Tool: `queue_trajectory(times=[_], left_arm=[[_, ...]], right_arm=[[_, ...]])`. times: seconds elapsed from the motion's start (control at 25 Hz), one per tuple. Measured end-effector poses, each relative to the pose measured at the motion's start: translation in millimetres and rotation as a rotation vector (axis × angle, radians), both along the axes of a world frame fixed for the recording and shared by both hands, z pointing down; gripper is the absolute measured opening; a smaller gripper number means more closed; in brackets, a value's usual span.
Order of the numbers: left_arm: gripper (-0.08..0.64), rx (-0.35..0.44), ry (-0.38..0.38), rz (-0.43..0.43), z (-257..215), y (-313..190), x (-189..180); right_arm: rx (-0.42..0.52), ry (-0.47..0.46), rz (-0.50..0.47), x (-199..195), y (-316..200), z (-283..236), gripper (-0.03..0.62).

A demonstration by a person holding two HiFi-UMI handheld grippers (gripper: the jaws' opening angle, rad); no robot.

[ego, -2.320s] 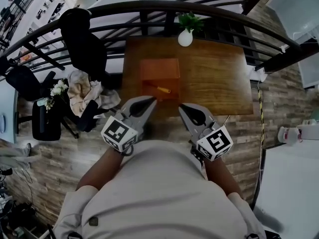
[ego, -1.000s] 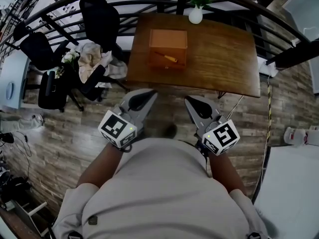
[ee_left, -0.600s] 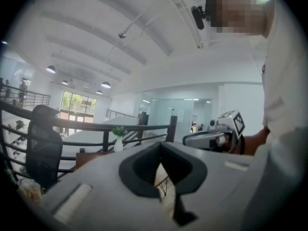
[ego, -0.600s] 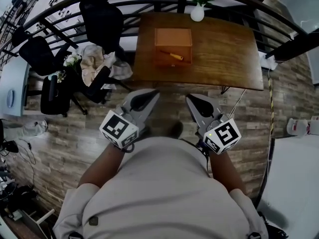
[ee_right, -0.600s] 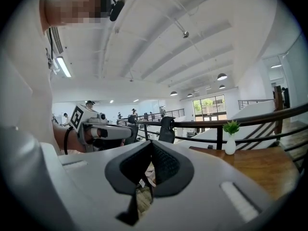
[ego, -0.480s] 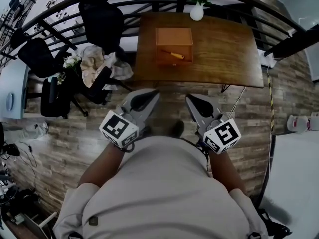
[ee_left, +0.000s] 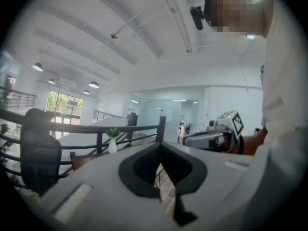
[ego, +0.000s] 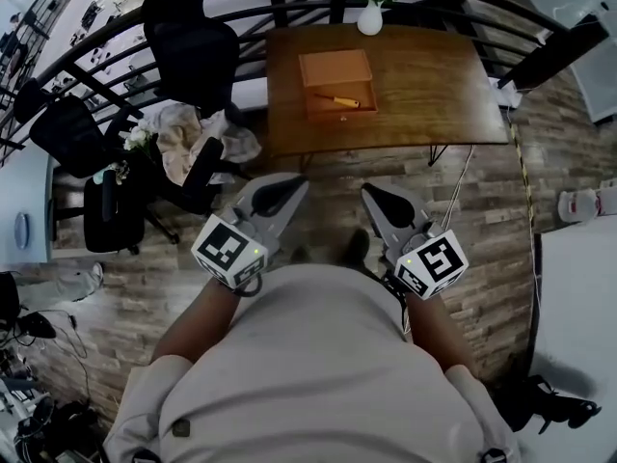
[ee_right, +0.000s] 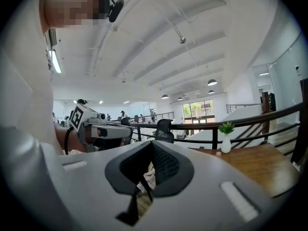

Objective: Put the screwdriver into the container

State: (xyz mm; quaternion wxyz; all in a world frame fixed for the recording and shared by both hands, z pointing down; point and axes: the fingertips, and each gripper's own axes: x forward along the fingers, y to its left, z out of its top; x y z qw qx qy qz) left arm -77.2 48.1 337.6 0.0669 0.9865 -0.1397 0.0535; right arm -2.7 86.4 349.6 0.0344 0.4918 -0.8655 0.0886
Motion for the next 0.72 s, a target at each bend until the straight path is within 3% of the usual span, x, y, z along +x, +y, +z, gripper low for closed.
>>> queue_trajectory(times=[0.36, 0.72], left_arm=[[0.003, 0.006, 0.019, 0.070, 1.4, 20.1, -49.7], [0.003, -0.013, 0.036, 0.071, 6.1, 25.6, -70.6]], right_arm=[[-0.006, 0.012, 0.077, -49.9, 35.5, 0.2, 0.008], [-0.015, 0.016, 0.070, -69.8, 47.8, 2.1, 0.008]])
